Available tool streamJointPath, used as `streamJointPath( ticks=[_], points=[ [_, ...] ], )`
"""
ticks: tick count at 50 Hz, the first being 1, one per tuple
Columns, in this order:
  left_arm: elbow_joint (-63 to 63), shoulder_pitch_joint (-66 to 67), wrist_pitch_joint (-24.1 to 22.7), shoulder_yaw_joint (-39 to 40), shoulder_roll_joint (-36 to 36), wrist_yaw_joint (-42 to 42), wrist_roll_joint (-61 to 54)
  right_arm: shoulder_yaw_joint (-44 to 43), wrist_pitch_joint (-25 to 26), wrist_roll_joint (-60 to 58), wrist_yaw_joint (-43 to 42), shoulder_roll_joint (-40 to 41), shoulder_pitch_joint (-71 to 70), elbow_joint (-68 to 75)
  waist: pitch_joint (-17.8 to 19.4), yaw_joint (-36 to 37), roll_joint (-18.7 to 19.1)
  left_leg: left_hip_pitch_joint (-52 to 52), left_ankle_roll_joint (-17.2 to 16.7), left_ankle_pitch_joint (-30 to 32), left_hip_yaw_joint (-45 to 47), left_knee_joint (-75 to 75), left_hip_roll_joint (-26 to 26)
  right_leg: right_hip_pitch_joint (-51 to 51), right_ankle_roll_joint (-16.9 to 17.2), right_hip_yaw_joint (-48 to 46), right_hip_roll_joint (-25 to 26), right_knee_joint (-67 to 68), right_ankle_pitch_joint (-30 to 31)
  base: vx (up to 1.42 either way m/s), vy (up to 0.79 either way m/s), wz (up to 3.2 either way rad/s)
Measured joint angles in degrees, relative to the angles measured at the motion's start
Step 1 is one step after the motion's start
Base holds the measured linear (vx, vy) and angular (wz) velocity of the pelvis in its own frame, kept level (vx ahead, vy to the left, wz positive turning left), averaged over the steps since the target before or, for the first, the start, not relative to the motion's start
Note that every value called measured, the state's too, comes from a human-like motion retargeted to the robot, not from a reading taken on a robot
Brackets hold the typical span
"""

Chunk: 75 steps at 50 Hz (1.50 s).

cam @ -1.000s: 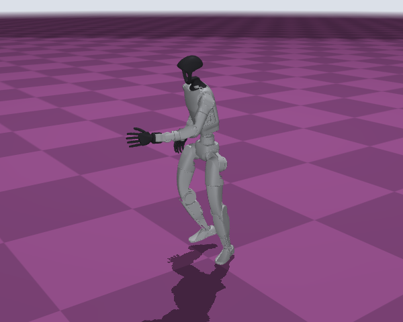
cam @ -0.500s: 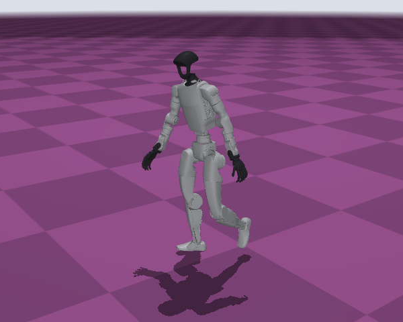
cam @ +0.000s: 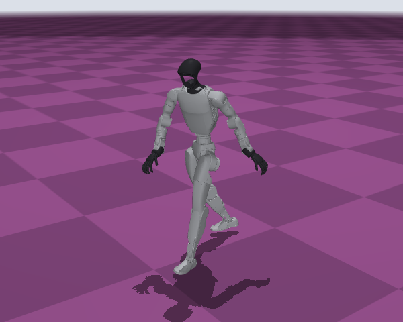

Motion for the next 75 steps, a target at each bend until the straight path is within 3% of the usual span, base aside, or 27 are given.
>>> streamJointPath(
  ticks=[5, 8, 11, 15, 17, 21, 23, 25, 33, 35, 38, 46, 49, 53, 56, 59, 62, 65, 70, 75],
  points=[
    [-2.3, -8.4, 3.8, -6.8, 3.9, 4.4, 12.1, -3.9, 0.1, 6.8, 1.3, 7.1, 5.5, 1.6, 4.3, -4.6, -3.7, -0.6, 1.4, -8.3, -2.3, 11.3, 2.2, -10.9, -4.6, 0.4, -0.4, 27.0, 8.1, 0.54, 0.17, 0.22],
    [-4.9, -15.8, 5.6, -12.5, 5.6, 7.4, 13.9, -5.9, -1.4, 13.8, -0.4, 8.0, 10.4, -2.0, 4.9, -10.1, -4.6, -0.9, 0.6, -8.7, -4.8, 10.2, 2.4, -20.7, -5.1, -2.2, 1.1, 38.9, 8.0, 0.37, 0.14, 0.63],
    [-8.7, -24.8, 6.8, -21.1, 6.2, 10.4, 13.0, -6.4, -2.9, 18.6, -1.5, 4.8, 16.1, -8.6, 5.6, -15.4, -4.4, -0.1, 0.9, -6.0, -6.8, 3.8, 1.2, -29.5, -4.5, -6.4, 1.4, 41.7, 6.1, 0.29, 0.11, 0.63],
    [-12.2, -37.3, 7.2, -35.5, 6.8, 11.6, 15.5, -6.6, -4.1, 20.6, -1.0, -1.3, 23.7, -15.7, 6.3, -23.1, -3.8, -1.8, 2.0, -6.6, -9.6, 2.2, -0.3, -37.5, -2.3, -15.2, -1.2, 33.1, 6.6, 0.26, 0.06, 0.71],
    [-11.2, -43.9, 8.0, -42.4, 6.8, 10.6, 20.4, -6.4, -5.1, 22.7, -0.9, -2.9, 25.7, -16.3, 6.3, -25.7, -4.4, -2.2, 0.7, -5.2, -10.3, -0.1, -1.0, -38.3, -2.3, -17.5, 0.3, 17.9, 7.3, 0.16, 0.01, 0.43],
    [-4.0, -56.5, 8.4, -53.6, 4.3, 9.7, 27.6, -5.5, -6.3, 28.4, -0.3, -3.3, 29.1, -14.4, 6.3, -35.3, -7.5, -5.5, 1.0, -5.2, -14.3, 0.0, -7.0, -39.8, 4.1, -13.9, 0.5, -10.2, 18.5, 0.17, -0.02, 1.29],
    [0.7, -61.9, 9.7, -56.6, 2.5, 8.2, 32.2, -6.0, -6.8, 30.1, 1.2, -4.5, 32.5, -16.4, 6.3, -40.8, -7.8, -9.4, 1.3, -7.6, -16.8, 4.4, -8.9, -43.3, 7.9, -10.6, -0.9, -10.9, 23.2, 0.18, -0.03, 1.67],
    [4.8, -68.5, 10.5, -58.4, 1.0, 8.7, 32.6, -5.1, -6.3, 31.3, 1.9, -5.8, 33.0, -17.0, 6.3, -45.0, -7.7, -11.9, 1.5, -5.1, -19.2, 1.7, -11.3, -43.8, 7.2, -8.0, -1.2, -18.6, 29.9, 0.05, -0.06, 1.23],
    [11.8, -85.4, 12.0, -55.6, 4.0, 4.6, 26.4, -1.4, -5.6, 27.3, 1.6, -8.9, 30.4, -18.9, 6.3, -54.1, -7.6, -21.9, -1.7, -2.4, -21.4, -0.2, -12.1, -52.8, 8.8, -12.1, -1.9, -19.3, 31.1, 0.06, -0.06, 0.3],
    [9.5, -86.8, 13.5, -57.4, 8.1, 4.4, 32.2, -0.8, -6.1, 27.1, 0.6, -7.7, 28.0, -20.4, 6.3, -54.2, -9.0, -24.6, -3.0, -4.0, -19.5, 1.7, -11.0, -57.9, 11.2, -11.5, -1.9, -13.3, 28.5, 0.15, -0.04, -0.59],
    [4.2, -86.1, 11.4, -57.2, 10.0, 8.0, 31.0, -2.5, -7.2, 29.5, -1.1, -7.9, 27.0, -22.0, 6.3, -53.8, -9.0, -23.2, -2.9, -3.0, -19.5, -0.1, -11.4, -54.6, 10.2, -10.9, -1.0, -19.7, 30.6, 0.1, -0.08, -0.1],
    [-15.0, -64.7, 4.8, -43.8, 10.5, 10.8, 23.6, -5.6, -5.0, 23.1, -3.2, -4.2, 20.0, -25.0, 6.3, -48.8, -6.8, -13.8, -2.4, -6.4, -19.9, 0.1, -11.2, -44.5, 8.9, -11.3, -0.7, -20.9, 27.0, 0.22, -0.07, 0.0],
    [-21.0, -53.0, 3.2, -38.6, 8.5, 7.7, 28.7, -7.4, -4.7, 18.1, -2.1, -0.8, 16.2, -22.8, 6.3, -46.1, -4.7, -10.3, -1.7, -12.3, -20.7, 6.3, -10.1, -41.6, 10.9, -13.7, -1.9, -11.4, 20.3, 0.35, -0.06, 0.31],
    [-27.1, -40.7, 1.2, -35.7, 4.7, 5.3, 27.8, -10.0, -2.9, 15.1, -1.4, 3.3, 11.6, -21.4, 6.3, -40.3, -1.3, -3.0, 0.9, -15.5, -22.5, 8.1, -10.6, -32.4, 9.3, -16.1, -2.7, -11.1, 17.0, 0.35, -0.06, 0.55],
    [-29.6, -33.7, -2.1, -34.2, 2.3, 4.0, 19.1, -10.1, -2.1, 17.5, -1.7, 6.2, 5.4, -18.2, 4.9, -35.8, 0.1, 3.3, 1.7, -14.9, -23.8, 5.1, -12.2, -23.9, 6.9, -18.7, -2.8, -16.2, 16.9, 0.35, -0.04, 0.85],
    [-32.5, -25.1, -4.0, -32.9, 2.5, -2.5, 10.6, -10.1, -2.4, 18.9, -0.7, 6.9, 4.0, -19.3, -0.9, -31.3, 2.6, 5.5, 2.8, -17.5, -26.7, 6.5, -11.7, -21.1, 4.8, -22.8, -3.5, -11.2, 14.0, 0.43, 0.0, 1.21],
    [-34.4, -18.4, -4.3, -29.6, 4.9, -11.0, 3.2, -10.1, -3.0, 19.2, 2.2, 5.7, 1.7, -20.8, -6.1, -27.0, 5.4, 7.1, 3.5, -20.8, -31.2, 9.1, -9.4, -21.2, 1.5, -26.4, -4.3, 0.6, 12.0, 0.42, 0.02, 1.21],
    [-34.2, -13.9, -3.9, -23.7, 7.9, -17.3, -4.5, -9.6, -3.7, 17.0, 7.1, 3.0, -3.3, -21.3, -8.6, -23.0, 7.2, 9.1, 3.7, -24.0, -34.8, 12.0, -6.9, -24.1, -0.6, -27.2, -7.1, 18.5, 13.7, 0.37, -0.01, 0.98],
    [-28.1, -7.6, -3.5, -9.4, 9.7, -15.7, -16.6, -4.8, -3.3, 13.2, 8.3, -2.9, -14.8, -23.2, -7.4, -19.1, 7.5, 13.9, 2.5, -26.4, -38.6, 14.9, -4.9, -29.2, -1.2, -21.8, -9.5, 35.9, 15.0, 0.3, -0.08, 0.77],
    [-18.2, -2.2, -6.6, 4.5, 11.3, -15.3, -33.9, 4.6, -5.5, 9.4, 5.9, -12.6, -28.6, -31.2, -5.0, -17.0, 7.6, 16.0, 1.2, -27.9, -40.5, 18.0, -3.3, -30.9, -0.6, -20.5, -10.5, 29.6, 14.2, 0.23, -0.14, 0.5]
  ],
)
